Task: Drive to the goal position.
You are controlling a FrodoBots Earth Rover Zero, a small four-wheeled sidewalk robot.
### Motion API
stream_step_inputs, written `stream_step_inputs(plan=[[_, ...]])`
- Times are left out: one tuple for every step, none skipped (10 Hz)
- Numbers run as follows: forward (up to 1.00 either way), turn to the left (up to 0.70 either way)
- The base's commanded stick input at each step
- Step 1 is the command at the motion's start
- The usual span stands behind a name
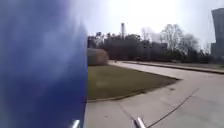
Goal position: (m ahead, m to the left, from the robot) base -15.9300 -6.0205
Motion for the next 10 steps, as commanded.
stream_step_inputs(plan=[[0.00,-1.00],[0.00,-1.00],[0.00,-1.00],[0.00,-1.00],[0.00,-1.00],[0.00,-1.00],[0.00,-1.00],[0.00,-1.00],[0.00,-1.00],[0.00,-1.00]])
